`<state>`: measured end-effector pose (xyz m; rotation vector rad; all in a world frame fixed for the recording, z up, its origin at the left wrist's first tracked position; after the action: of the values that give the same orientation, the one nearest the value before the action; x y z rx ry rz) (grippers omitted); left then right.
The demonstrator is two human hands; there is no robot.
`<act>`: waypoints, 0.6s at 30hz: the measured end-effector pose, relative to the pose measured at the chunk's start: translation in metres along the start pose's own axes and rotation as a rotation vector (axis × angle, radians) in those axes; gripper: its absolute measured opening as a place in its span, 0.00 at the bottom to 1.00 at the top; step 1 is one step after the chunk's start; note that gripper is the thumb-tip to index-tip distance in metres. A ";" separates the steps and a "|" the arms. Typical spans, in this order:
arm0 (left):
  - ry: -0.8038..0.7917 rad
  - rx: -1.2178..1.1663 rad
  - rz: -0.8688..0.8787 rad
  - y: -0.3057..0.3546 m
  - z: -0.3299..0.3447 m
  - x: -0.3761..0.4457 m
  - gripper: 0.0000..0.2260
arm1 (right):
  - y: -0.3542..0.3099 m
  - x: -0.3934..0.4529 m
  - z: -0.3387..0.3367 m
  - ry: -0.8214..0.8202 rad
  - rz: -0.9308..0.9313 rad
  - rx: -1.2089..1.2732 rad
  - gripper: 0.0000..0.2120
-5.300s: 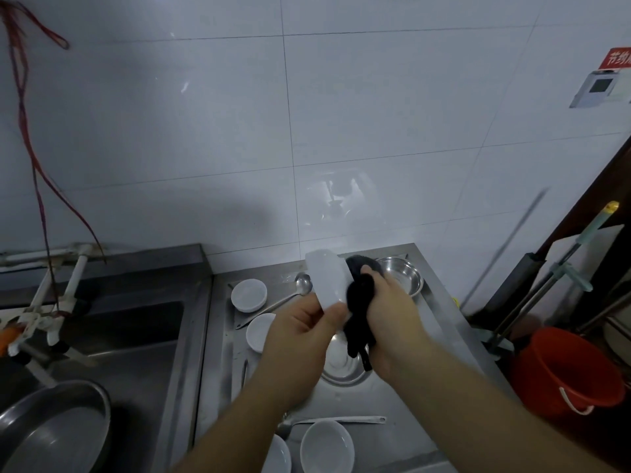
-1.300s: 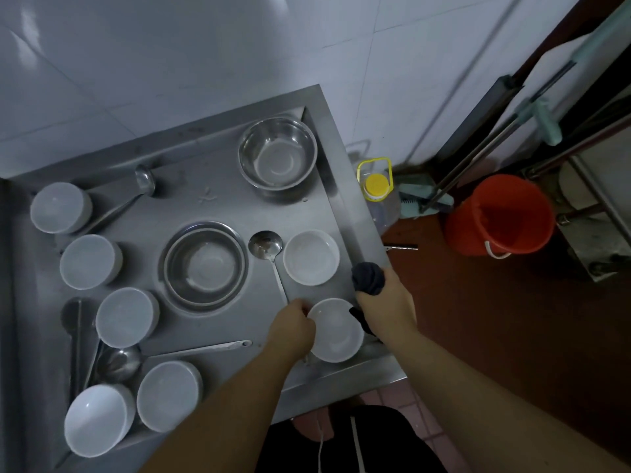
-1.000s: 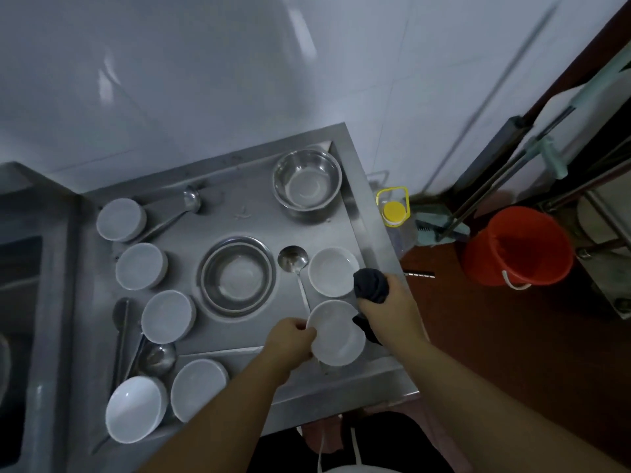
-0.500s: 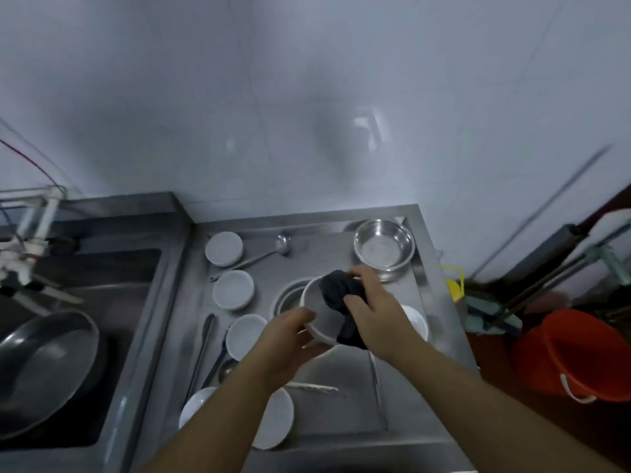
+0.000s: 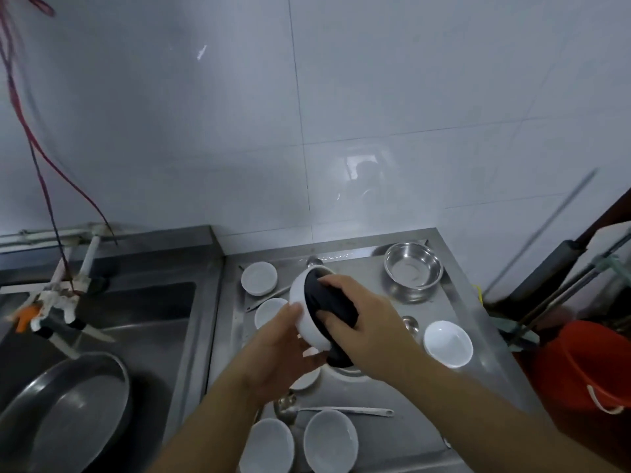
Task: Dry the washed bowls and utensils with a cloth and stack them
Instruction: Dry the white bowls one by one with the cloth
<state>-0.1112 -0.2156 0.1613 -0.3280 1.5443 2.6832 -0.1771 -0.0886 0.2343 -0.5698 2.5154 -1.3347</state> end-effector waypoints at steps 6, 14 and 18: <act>-0.186 -0.176 0.053 0.023 0.003 -0.027 0.35 | -0.045 -0.022 0.015 0.019 -0.291 -0.068 0.22; -0.154 -0.260 0.176 0.051 0.006 -0.033 0.44 | -0.100 -0.014 0.026 0.092 -0.597 -0.646 0.19; -0.074 -0.046 0.294 0.072 -0.003 -0.029 0.44 | -0.103 -0.002 0.031 -0.066 -0.243 -0.708 0.13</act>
<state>-0.0916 -0.2522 0.2265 -0.0001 1.6254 2.9119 -0.1402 -0.1631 0.3029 -1.0543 2.8943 -0.4197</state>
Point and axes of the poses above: each hand's wrist, its own x-axis towards the middle knuckle, its own z-axis out of the palm, y = z × x, the point moved 8 cm from there along x, towards the middle knuckle, and after that the axes turned 14 degrees about z, right-handed, at the moved point
